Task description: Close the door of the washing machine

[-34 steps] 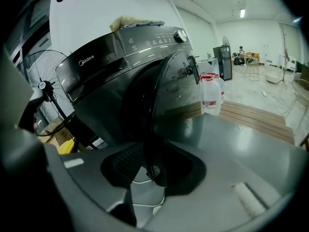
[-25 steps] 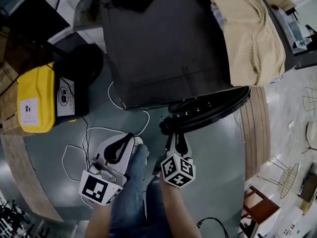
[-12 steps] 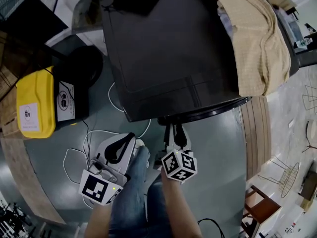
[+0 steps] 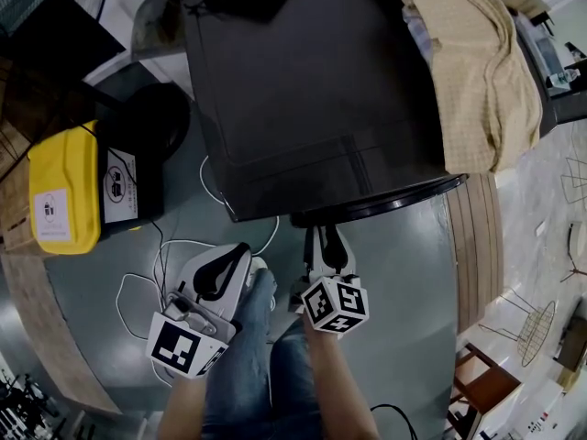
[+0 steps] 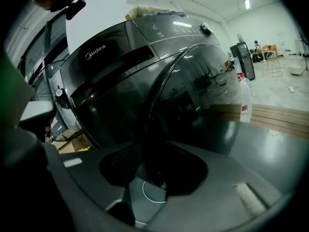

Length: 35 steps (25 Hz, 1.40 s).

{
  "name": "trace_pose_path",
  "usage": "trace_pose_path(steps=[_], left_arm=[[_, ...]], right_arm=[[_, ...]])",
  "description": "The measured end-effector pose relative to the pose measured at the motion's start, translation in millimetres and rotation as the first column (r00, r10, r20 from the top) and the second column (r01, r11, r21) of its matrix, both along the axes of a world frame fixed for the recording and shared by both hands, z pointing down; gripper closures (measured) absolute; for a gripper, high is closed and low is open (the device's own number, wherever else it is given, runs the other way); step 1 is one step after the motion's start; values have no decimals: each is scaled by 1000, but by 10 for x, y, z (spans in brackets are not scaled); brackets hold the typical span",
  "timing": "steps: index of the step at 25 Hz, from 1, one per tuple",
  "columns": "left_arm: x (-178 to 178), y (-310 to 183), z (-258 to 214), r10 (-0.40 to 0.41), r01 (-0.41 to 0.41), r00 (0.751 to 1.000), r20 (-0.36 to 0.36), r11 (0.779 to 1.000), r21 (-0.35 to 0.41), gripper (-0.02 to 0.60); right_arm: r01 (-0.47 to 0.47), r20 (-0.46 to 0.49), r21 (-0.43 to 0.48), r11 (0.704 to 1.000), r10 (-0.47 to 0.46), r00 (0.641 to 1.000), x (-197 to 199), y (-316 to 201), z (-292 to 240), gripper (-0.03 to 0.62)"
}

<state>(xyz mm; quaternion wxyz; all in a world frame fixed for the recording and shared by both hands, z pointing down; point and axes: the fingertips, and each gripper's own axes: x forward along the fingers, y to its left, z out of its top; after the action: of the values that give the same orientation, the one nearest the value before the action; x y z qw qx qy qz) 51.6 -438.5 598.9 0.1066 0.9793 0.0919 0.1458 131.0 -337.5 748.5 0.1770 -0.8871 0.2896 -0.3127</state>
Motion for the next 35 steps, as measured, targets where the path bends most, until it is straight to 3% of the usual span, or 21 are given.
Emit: trace_pose_path(steps=[5,8,10,17,21,26,35], left_arm=[[-25,46,-29,-13,13,1000,-6,1000,8,583],[-63,99,-91,-24,24,1000,-6,1000,13,583],[-82,146,-176,-31,31,999,-10,999,18,583],[-74,438,-731,-62,65,997,-48,997,50,583],[-59,634,-1213,-103,110,990,-92,991,82,583],[34,785,-1933,-158,191,966,-204,970,151,583],[72,1175,-3199,-199,293,916,-349,926,239,583]], right_arm=[[78,-22,-21,997,-79,997,-51,10,-23,457],[113,-48,-58,992,-116,992,-94,48,-142,559],[120,-60,-56,991,-124,990,-109,104,-276,571],[187,-212,-56,981,-195,958,-22,408,-1273,585],[232,-348,-70,970,-242,906,92,640,-2110,585],[282,-531,-48,958,-263,806,330,872,-3177,585],[296,-684,1,955,-215,697,464,1491,-4626,585]])
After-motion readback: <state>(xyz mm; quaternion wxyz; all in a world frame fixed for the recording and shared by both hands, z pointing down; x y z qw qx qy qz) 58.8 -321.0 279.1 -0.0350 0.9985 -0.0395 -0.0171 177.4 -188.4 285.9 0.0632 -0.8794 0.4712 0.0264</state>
